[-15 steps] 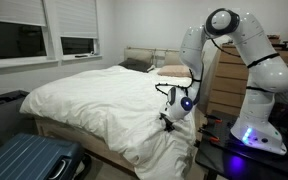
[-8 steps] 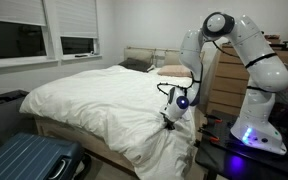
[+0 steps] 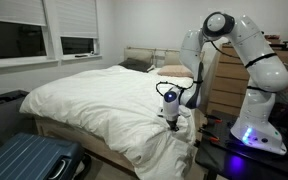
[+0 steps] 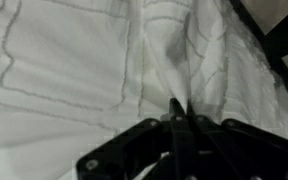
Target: Make the bed
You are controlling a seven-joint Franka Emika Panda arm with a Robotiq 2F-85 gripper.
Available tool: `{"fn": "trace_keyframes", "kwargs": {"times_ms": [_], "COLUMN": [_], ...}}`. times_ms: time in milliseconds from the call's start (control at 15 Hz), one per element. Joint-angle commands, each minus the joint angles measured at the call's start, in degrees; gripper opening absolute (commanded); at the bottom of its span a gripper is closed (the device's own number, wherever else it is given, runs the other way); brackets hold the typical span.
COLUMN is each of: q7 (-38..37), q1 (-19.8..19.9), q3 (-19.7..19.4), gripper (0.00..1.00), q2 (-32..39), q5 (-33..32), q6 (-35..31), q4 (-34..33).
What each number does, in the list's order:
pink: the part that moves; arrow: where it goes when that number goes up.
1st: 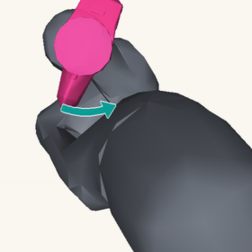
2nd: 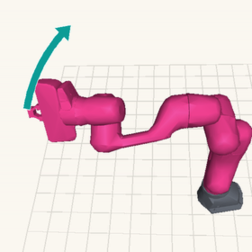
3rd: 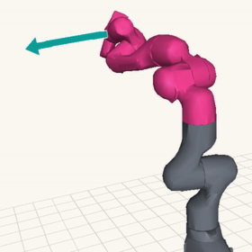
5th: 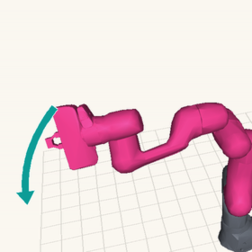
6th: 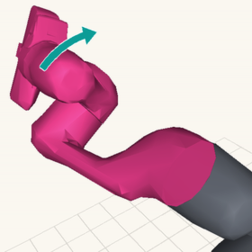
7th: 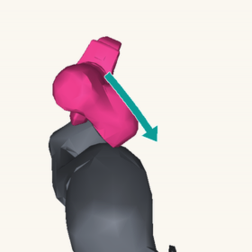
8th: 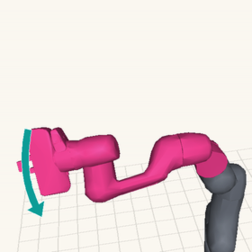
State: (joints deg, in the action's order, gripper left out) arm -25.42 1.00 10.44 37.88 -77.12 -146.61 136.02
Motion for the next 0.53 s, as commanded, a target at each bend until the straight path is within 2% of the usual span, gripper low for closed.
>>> {"fn": "trace_keyframes", "kwargs": {"times_ms": [0,267,333,467], "q7": [16.11,33.87,38.68,46.13], "q1": [4.7,9.47,5.52,5.38], "q3": [6.17,12.36,9.05,9.44], "gripper": [0.01,0.01,0.01,0.01], "q2": [-1.9,-4.73,-6.53,-9.09], "q5": [13.02,28.04,33.66,41.15], "q6": [2.08,8.58,7.98,9.97], "q4": [2.87,1.81,1.91,2.26]}}
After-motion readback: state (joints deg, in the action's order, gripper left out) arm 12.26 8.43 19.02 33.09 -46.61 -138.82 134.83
